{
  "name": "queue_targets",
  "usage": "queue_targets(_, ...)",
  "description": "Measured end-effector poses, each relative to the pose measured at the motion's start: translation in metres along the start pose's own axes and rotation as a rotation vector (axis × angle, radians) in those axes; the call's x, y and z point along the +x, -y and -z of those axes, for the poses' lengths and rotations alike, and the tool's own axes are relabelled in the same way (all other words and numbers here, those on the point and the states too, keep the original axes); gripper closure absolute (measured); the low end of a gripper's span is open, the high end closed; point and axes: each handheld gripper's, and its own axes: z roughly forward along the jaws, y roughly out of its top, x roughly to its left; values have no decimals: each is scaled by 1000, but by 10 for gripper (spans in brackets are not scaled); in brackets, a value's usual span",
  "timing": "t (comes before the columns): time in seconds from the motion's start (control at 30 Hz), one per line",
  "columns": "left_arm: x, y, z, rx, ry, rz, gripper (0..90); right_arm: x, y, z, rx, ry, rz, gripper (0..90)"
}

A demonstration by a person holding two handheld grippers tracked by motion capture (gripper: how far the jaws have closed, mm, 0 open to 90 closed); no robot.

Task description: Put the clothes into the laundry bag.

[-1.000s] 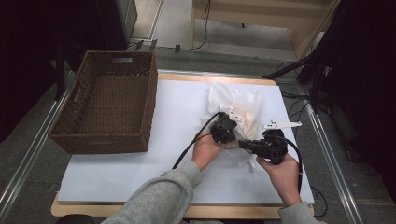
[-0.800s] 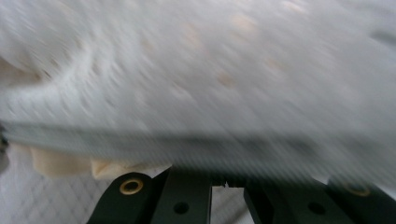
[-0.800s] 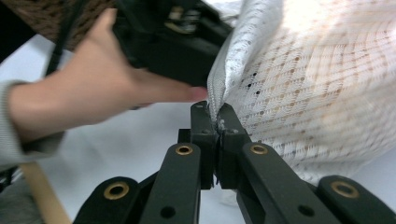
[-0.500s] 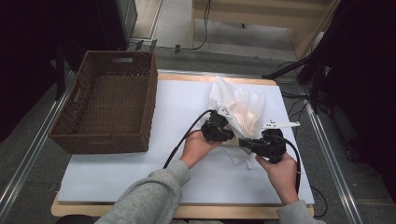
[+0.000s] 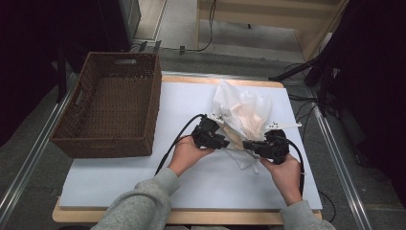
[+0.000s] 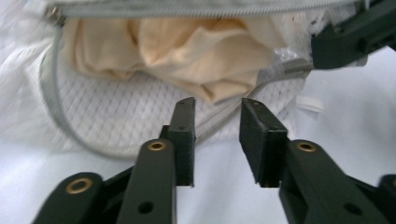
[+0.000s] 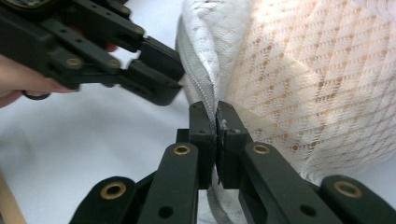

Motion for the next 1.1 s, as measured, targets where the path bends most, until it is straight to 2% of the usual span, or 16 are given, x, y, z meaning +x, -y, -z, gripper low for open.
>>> queue_targets(0.17, 6, 5, 7, 5, -12, 8, 616, -1, -1, -3, -4, 1, 9, 864)
queue_targets(0.3, 12, 9, 14, 2, -24, 13, 580, 1, -1, -8, -6, 6, 51, 845)
queue_targets(0.37, 13, 10, 16, 1, -31, 19, 565, 1, -1, -9, -7, 5, 56, 844)
queue_targets(0.4, 15, 12, 17, 12, -48, 7, 559, 1, -2, -11, -7, 7, 67, 843)
queue_targets(0.5, 18, 15, 18, 14, -55, 13, 551, 1, -2, -12, -9, 3, 65, 843)
queue_targets(0.67, 30, 20, 19, 16, -75, 38, 537, 0, -2, -12, -5, 2, 61, 843)
queue_targets(0.83, 41, 20, 15, 1, -108, 53, 508, 1, -2, -12, -3, 2, 57, 841)
queue_targets(0.87, 46, 16, 11, 19, -122, 72, 507, 1, -3, -13, -3, 1, 58, 840)
queue_targets(0.97, 50, 12, 8, 19, -137, 78, 508, 1, -3, -12, -4, 0, 56, 840)
queue_targets(1.0, 54, 8, 4, 3, -137, 102, 508, 1, -2, -12, -5, -2, 51, 840)
queue_targets(1.1, 57, 2, -3, 2, -151, 110, 514, 1, -2, -11, -7, -2, 49, 840)
